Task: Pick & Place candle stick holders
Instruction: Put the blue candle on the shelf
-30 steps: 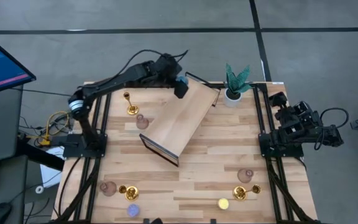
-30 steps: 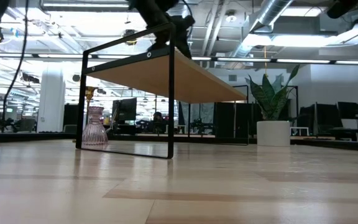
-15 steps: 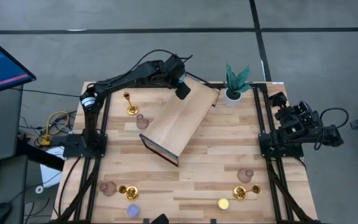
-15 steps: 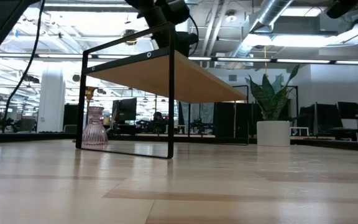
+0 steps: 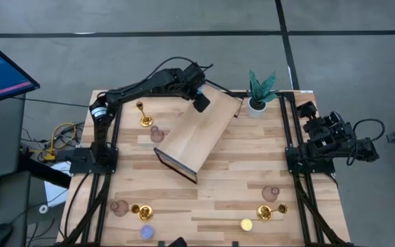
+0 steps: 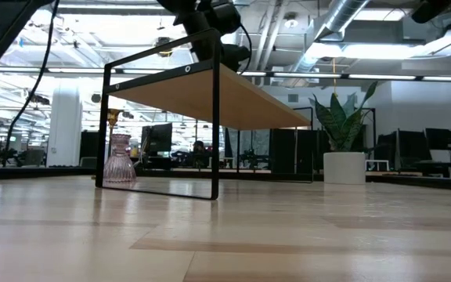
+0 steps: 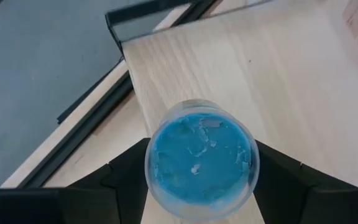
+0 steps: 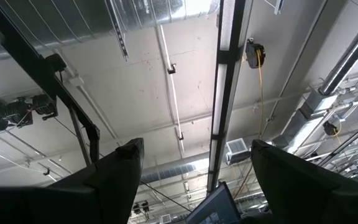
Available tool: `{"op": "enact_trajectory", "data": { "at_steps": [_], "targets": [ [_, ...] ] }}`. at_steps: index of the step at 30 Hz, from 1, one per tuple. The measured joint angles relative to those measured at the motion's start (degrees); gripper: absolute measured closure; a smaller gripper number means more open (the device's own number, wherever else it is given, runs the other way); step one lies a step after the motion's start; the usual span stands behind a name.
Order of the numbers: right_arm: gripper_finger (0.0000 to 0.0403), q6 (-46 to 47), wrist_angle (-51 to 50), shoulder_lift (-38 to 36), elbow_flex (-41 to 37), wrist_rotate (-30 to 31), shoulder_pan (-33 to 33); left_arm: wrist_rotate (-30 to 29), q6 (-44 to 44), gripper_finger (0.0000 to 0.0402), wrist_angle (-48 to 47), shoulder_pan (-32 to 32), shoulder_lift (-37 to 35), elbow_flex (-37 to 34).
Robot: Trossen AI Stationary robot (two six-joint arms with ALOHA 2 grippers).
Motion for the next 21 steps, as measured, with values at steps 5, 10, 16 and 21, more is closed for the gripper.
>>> {"op": "enact_trajectory", "data": {
  "at_steps": [5, 10, 16, 21],
  "targets": [
    [0.0117, 0.0, 0.0, 0.0, 0.0, 0.0, 0.0, 0.0, 0.0, 0.0171, -0.3, -0.5, 1.0, -0.2],
    [0.0117, 0.0, 0.0, 0.0, 0.0, 0.0, 0.0, 0.0, 0.0, 0.0171, -0.4, -0.5, 1.1, -0.2],
    [0.0117, 0.0, 0.0, 0.0, 0.0, 0.0, 0.0, 1.0, 0.3, 0.0157, -0.5, -0.5, 1.1, -0.2],
    [0.0117, 0.0, 0.0, 0.0, 0.0, 0.0, 0.0, 1.1, 0.4, 0.0137, -0.5, -0.7, 1.1, -0.2]
  ]
}}
